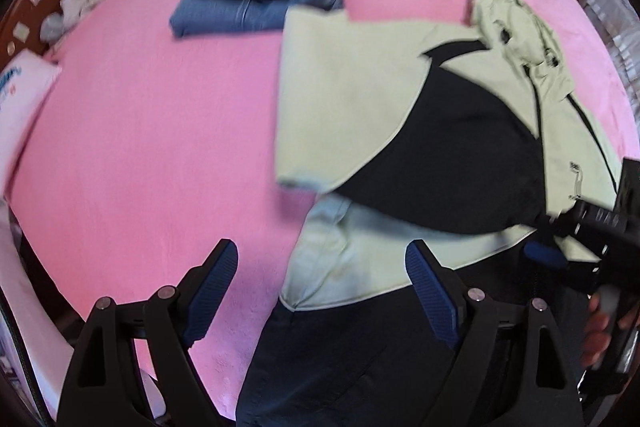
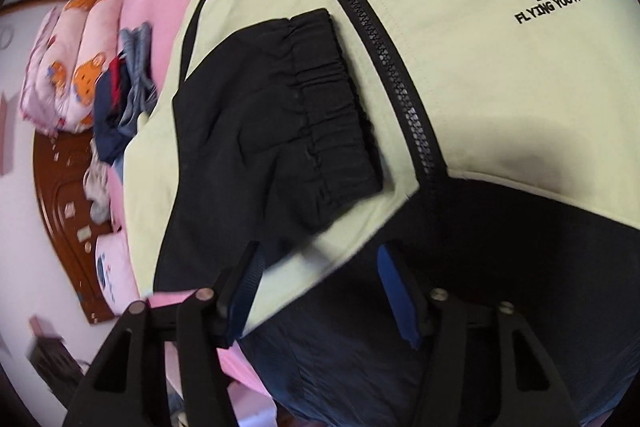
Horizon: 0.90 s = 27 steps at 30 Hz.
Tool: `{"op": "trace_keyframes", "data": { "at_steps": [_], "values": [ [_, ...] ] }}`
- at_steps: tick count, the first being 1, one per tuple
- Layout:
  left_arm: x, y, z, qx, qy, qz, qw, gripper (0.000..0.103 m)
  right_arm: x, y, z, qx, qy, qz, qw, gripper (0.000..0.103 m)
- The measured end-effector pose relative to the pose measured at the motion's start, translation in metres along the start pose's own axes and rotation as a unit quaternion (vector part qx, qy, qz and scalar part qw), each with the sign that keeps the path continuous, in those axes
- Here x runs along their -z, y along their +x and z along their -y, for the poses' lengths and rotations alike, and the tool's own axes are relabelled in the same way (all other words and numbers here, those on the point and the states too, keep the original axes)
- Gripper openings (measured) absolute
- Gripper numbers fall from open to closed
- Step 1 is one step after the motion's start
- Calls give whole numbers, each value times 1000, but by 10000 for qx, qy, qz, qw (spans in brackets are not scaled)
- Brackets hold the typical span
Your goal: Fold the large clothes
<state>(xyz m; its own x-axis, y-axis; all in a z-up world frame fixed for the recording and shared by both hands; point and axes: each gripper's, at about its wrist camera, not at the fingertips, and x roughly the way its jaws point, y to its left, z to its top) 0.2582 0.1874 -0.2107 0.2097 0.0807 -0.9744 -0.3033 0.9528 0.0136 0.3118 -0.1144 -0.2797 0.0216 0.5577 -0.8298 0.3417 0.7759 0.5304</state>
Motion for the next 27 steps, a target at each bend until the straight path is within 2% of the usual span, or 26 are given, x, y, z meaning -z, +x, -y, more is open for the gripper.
{"op": "trace_keyframes", "data": {
  "at_steps": [6,10,16,17,20,23,27],
  "values": [
    [14,45,-27,147,-224,-367,9990,85,-7,14,0,317,560,161,9978,57],
    [15,71,-42,453,-386,-352,9976,85,-6,16,1,472,811,342,9950,54],
    [5,97,-53,792,-422,-126,9959,85,1,14,10,660,1585,727,9825,29],
    [3,101,-54,807,-380,-85,9960,84,3,12,8,592,1603,892,9812,10],
    [-2,102,-56,1027,-318,75,9942,70,1,10,-4,637,1353,1114,9825,7],
    [-5,107,-58,1141,-260,82,9931,68,-4,8,-9,516,1186,1252,9837,5],
    [-4,110,-58,1050,-91,147,9943,68,-11,-6,-13,347,1055,1565,9814,4]
  ]
}}
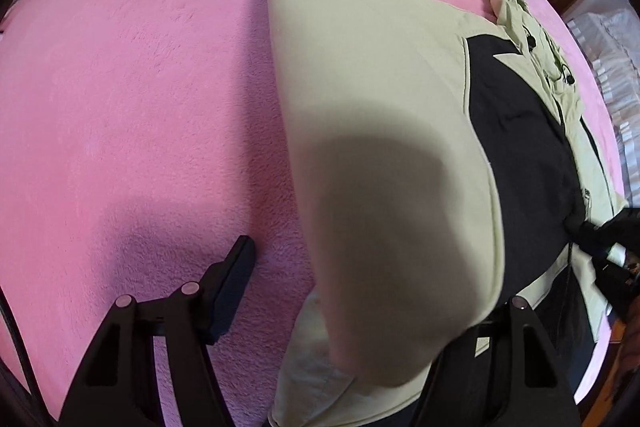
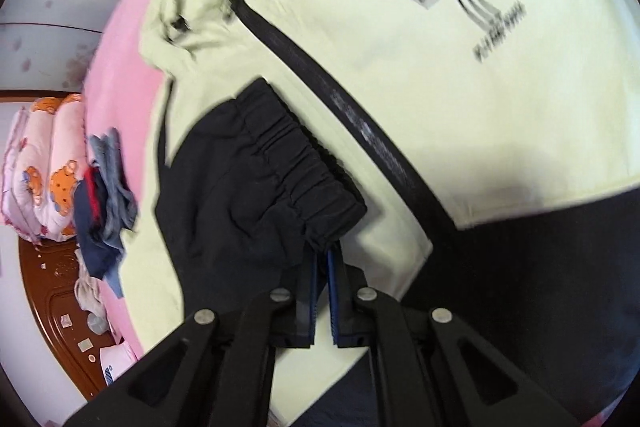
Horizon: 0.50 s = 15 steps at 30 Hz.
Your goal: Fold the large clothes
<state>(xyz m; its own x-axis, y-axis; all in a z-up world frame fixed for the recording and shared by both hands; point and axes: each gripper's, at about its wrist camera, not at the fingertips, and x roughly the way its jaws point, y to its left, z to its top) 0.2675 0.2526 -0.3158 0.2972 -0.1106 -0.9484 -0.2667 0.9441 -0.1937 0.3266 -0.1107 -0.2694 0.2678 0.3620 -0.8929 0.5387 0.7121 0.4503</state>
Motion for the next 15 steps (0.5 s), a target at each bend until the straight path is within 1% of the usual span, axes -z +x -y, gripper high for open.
{"op": "trace_keyframes", "data": {
  "at_steps": [1,3,4,7,8,9,10,12,13,15],
  "values": [
    [2,0,0,-39,18,42,10000,67,-4,-5,-5,-11,-96,64,9999,4],
    [-1,0,3,-84,23,109,9999,62,-8,-16,-11,-37,-266,222,9994,4],
    [-1,0,2,-119,1,148,9998,62,-10,-21,-15,-50,-361,313,9988,4],
    [-6,2,10,-135,-107,222,9996,53,-22,-47,-21,-66,-594,692,9958,4],
    [-6,1,10,-114,-149,248,9995,47,-27,-54,-21,-66,-631,776,9950,4],
    [-6,0,9,-41,-227,292,9993,39,-32,-61,-24,-71,-667,881,9938,4],
    [-7,0,9,38,-303,300,9991,35,-37,-68,-23,-86,-702,955,9929,4],
    [-8,0,8,143,-452,296,9984,22,-47,-84,-21,-117,-777,1138,9904,4],
    [-8,0,8,186,-527,287,9980,21,-51,-91,-19,-95,-820,1206,9893,4],
    [-8,1,10,139,-645,304,9974,18,-56,-106,-16,21,-983,1408,9851,4]
  ]
}}
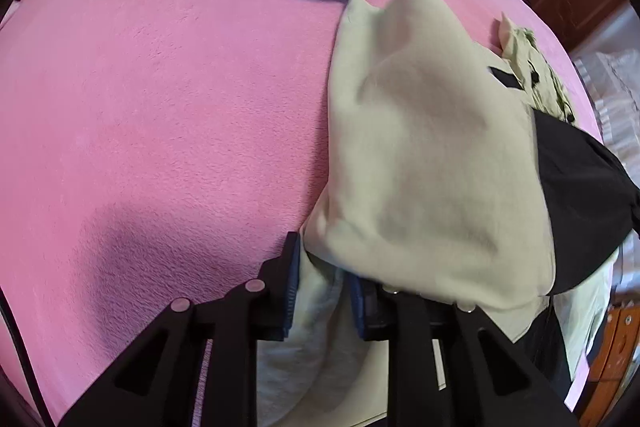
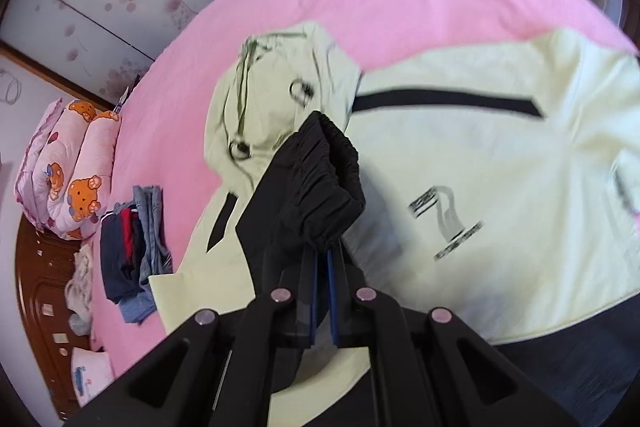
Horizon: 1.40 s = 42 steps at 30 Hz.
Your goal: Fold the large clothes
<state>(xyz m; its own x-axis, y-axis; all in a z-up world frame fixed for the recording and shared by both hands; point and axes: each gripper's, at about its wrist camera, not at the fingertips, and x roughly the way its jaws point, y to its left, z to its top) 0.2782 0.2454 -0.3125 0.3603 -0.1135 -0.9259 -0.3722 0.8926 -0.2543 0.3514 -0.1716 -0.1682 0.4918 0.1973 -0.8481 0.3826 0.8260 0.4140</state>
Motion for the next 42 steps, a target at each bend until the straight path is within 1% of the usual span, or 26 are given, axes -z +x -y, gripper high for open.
{"op": "trace_keyframes", "data": {
  "at_steps": [3,6,9,12,15,19,23,26,29,33,37,42],
  "values": [
    [1,-1,0,21,-230,12,9997,16,-5,-13,12,123,-130,146,9997,4],
    [1,0,-1,-14,-295,-46,9996,16,-6,-17,34,178,-8,129,9998,4],
    [1,1,3,-108,-193,-106,9997,16,-3,-14,61,312,228,78,9992,4],
    [1,3,10,-229,-48,-108,9997,15,6,-3,86,295,612,-67,9977,3],
    [-1,5,12,-266,-53,-139,9995,15,16,5,100,415,697,-165,9966,4],
    [-8,12,20,-309,-111,-209,9992,15,29,13,111,605,626,-260,9959,4],
    [-10,15,26,-403,-37,-214,9989,15,41,18,126,727,772,-397,9936,3],
    [-13,21,35,-462,9,-224,9987,15,50,21,136,751,936,-452,9917,4],
    [-14,24,39,-494,23,-239,9985,15,55,24,141,780,947,-425,9915,3],
    [-13,24,43,-558,177,-249,9980,15,52,27,142,810,896,-350,9921,3],
    [-12,25,48,-594,285,-246,9975,15,47,31,147,777,1031,-306,9912,4],
    [-13,27,52,-604,276,-240,9975,15,47,34,142,927,815,-311,9919,4]
  ]
}}
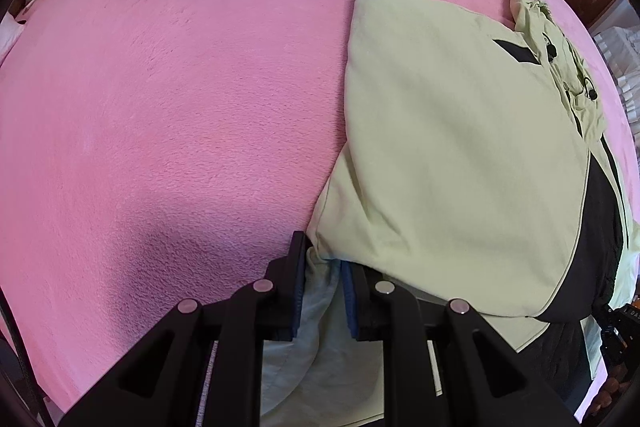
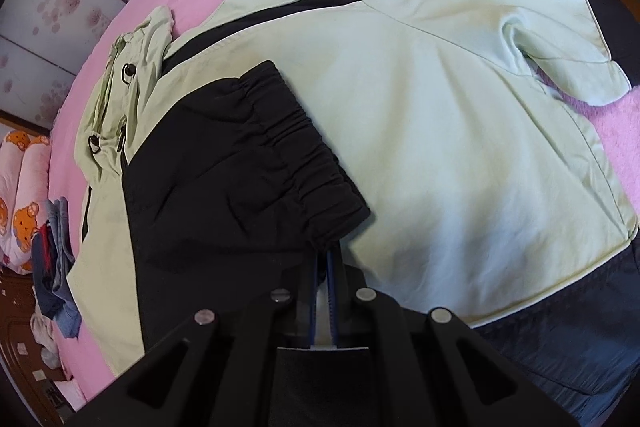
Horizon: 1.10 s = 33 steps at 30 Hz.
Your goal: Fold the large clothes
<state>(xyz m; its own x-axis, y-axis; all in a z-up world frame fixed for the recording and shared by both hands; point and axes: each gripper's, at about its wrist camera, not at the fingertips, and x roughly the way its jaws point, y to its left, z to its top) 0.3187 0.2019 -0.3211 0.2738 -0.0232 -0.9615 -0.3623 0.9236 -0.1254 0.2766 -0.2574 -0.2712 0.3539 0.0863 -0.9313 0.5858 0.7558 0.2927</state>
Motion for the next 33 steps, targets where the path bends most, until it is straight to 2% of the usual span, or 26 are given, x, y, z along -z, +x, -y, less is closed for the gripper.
{"op": "trace_keyframes", "data": {
  "at_steps": [4,10,13,18,24,28,30,32,33],
  "values": [
    [1,-2,-3,-17,102,32,9999,15,-1,1,-3,58,-141,-18,9999,4],
    [-2,1,-15,179,-146,-23,9997,15,0,1,-11,124,-231,-64,9996,4],
    [-4,2,-16,213,-86,-70,9997,15,1,1,-10,118,-208,-71,9997,4],
    [-5,-5,-10,104,204,-102,9997,15,-1,-3,-14,181,-279,-129,9994,7],
    [-7,-29,11,-204,612,-222,9977,16,0,-18,-18,352,-382,-228,9984,8],
    [-8,-46,23,-391,934,-358,9942,20,-2,-35,-19,498,-442,-198,9976,9],
    [-7,-56,32,-416,1157,-347,9918,35,-4,-45,-24,619,-630,-80,9961,9],
    [-4,-67,41,-425,1360,-326,9893,44,-3,-54,-30,667,-852,-39,9941,11],
    [-1,-75,47,-409,1452,-288,9881,45,-2,-58,-33,654,-973,-42,9931,13]
  ]
}}
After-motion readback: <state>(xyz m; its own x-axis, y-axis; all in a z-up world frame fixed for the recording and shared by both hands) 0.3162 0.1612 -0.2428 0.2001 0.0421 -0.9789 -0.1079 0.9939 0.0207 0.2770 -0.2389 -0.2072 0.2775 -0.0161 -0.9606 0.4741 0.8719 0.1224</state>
